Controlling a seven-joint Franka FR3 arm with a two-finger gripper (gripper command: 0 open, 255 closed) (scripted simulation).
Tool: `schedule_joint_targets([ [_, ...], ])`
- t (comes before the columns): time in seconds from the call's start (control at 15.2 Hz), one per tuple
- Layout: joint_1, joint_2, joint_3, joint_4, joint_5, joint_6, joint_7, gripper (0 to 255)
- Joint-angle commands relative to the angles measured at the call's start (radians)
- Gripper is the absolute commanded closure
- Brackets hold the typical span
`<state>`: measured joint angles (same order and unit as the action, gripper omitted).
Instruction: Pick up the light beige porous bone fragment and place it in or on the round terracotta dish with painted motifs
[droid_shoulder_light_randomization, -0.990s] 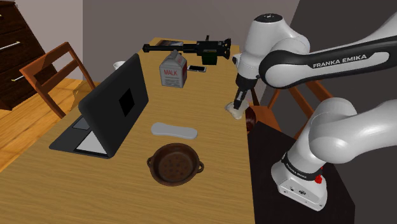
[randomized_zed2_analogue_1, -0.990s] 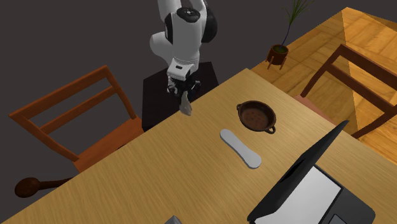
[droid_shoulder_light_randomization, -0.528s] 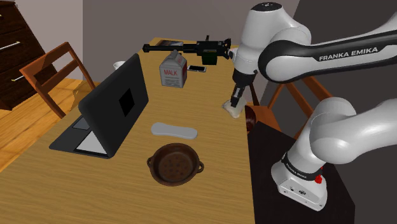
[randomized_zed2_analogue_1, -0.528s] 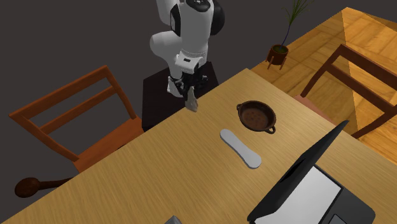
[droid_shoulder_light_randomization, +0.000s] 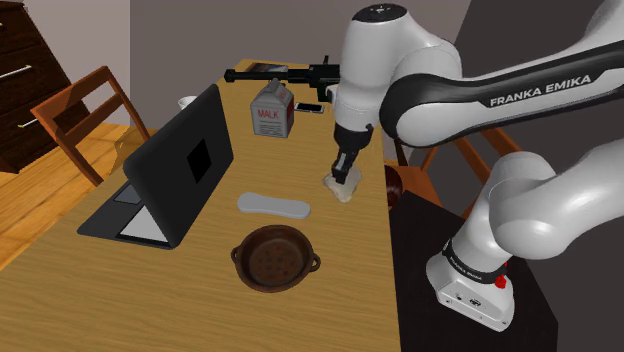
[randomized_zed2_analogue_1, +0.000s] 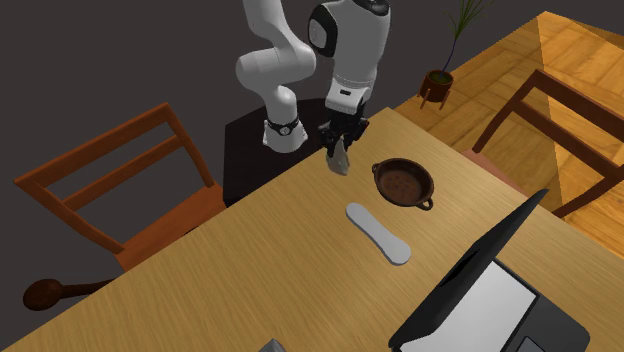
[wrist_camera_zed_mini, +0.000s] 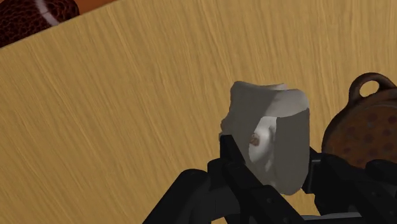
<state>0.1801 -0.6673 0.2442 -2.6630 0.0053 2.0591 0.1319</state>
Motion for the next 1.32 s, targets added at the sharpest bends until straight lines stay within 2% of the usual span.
schedule_joint_targets([
  [0.0,0.016,0.049,0.047,0.049,0.017,-0.003,0.054,255],
  [0.46,0.030,0.244,0.192,0.237,0.021,-0.008,0.227,255],
  [0.92,0.027,0.469,0.327,0.468,-0.055,-0.042,0.416,255],
  [1.25,0.026,0.496,0.335,0.423,-0.072,0.024,0.437,255],
])
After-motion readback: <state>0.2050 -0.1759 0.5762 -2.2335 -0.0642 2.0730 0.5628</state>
